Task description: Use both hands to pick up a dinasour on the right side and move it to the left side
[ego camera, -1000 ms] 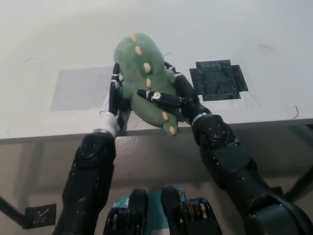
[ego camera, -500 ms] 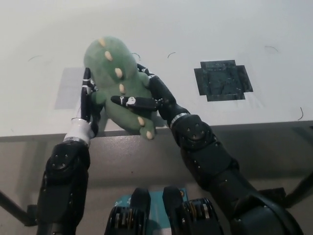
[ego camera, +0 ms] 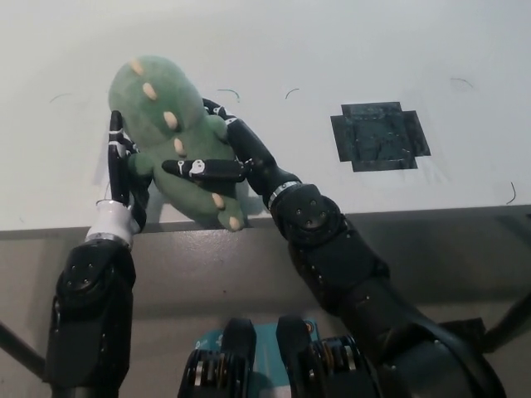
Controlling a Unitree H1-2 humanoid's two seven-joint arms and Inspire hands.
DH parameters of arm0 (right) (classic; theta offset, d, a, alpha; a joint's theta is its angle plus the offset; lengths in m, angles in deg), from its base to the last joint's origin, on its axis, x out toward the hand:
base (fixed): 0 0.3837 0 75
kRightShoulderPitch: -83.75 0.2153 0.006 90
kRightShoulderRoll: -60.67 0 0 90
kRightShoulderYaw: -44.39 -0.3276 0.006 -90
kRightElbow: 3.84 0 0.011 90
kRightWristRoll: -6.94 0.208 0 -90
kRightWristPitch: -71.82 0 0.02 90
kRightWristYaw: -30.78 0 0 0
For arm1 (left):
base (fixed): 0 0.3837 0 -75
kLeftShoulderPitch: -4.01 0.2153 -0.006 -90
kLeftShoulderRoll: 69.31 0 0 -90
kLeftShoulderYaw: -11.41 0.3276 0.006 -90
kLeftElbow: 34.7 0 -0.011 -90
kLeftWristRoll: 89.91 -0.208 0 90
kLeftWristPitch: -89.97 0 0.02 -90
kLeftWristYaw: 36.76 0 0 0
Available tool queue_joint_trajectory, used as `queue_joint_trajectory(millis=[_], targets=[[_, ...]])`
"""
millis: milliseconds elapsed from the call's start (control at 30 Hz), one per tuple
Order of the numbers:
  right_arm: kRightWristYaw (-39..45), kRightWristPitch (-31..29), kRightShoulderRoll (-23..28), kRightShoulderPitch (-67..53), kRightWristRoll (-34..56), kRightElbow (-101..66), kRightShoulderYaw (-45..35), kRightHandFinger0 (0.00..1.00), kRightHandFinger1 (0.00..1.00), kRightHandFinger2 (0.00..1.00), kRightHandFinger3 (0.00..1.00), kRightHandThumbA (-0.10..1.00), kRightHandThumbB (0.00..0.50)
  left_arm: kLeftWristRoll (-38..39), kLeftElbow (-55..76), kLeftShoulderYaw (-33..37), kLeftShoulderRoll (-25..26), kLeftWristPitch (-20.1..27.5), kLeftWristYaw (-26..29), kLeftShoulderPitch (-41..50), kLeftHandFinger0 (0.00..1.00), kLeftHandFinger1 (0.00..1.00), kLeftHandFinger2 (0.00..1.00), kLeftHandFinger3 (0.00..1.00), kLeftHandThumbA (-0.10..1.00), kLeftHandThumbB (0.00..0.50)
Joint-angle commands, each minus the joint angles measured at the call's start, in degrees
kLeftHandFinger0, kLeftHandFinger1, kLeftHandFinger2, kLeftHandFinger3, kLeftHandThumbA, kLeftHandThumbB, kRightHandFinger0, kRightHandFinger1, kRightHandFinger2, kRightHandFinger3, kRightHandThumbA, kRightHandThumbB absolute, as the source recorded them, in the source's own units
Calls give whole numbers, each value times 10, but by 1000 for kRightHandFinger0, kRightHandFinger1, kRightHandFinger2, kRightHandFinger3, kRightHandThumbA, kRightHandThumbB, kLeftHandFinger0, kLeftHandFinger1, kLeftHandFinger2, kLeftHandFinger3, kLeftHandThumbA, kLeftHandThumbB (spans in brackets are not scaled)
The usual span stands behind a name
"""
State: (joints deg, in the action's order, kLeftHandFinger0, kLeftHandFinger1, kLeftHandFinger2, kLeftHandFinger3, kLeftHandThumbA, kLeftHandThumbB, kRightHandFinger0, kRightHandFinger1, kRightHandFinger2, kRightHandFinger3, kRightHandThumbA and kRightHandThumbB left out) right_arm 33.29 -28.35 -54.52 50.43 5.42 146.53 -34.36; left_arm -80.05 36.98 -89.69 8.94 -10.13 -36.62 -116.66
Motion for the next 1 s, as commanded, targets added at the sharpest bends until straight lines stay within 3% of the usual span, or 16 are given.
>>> queue_joint_trajectory(millis=[0,167,367,433,567,600,800,867,967], targets=[[27,5,-25,64,-10,10,5,1000,1000,1000,1000,1000,209,27,-1,-3,-3,8,-10,-55,1000,1000,1000,1000,1000,274],[29,2,-26,97,-3,50,-6,1000,1000,1000,1000,1000,192,29,-26,-4,10,29,-29,-79,1000,1000,1000,1000,1000,179],[31,-6,-27,120,2,82,-17,1000,1000,1000,1000,1000,193,32,-48,-5,18,25,-27,-97,1000,1000,1000,1000,1000,211],[31,-9,-25,128,-1,92,-18,1000,1000,1000,1000,1000,188,32,-57,-6,18,28,-25,-104,1000,1000,1000,1000,1000,185],[29,-17,-23,141,0,107,-25,1000,1000,1000,1000,1000,189,27,-75,-6,21,33,-22,-119,1000,1000,1000,1000,1000,193],[30,-9,-20,149,1,113,-28,1000,1000,1000,1000,1000,208,20,-83,-2,24,31,-18,-127,1000,1000,1000,1000,1000,207],[32,-13,-19,156,-1,122,-34,1000,1000,1000,1000,1000,214,26,-99,-5,25,42,-24,-137,1000,1000,1000,1000,1000,217],[31,-13,-18,156,-2,123,-35,1000,1000,1000,1000,1000,257,27,-109,-3,27,43,-29,-141,1000,1000,1000,1000,1000,222],[28,-17,-17,154,-3,123,-36,1000,1000,1000,1000,1000,268,28,-111,-1,29,41,-34,-141,1000,1000,1000,1000,1000,235]])
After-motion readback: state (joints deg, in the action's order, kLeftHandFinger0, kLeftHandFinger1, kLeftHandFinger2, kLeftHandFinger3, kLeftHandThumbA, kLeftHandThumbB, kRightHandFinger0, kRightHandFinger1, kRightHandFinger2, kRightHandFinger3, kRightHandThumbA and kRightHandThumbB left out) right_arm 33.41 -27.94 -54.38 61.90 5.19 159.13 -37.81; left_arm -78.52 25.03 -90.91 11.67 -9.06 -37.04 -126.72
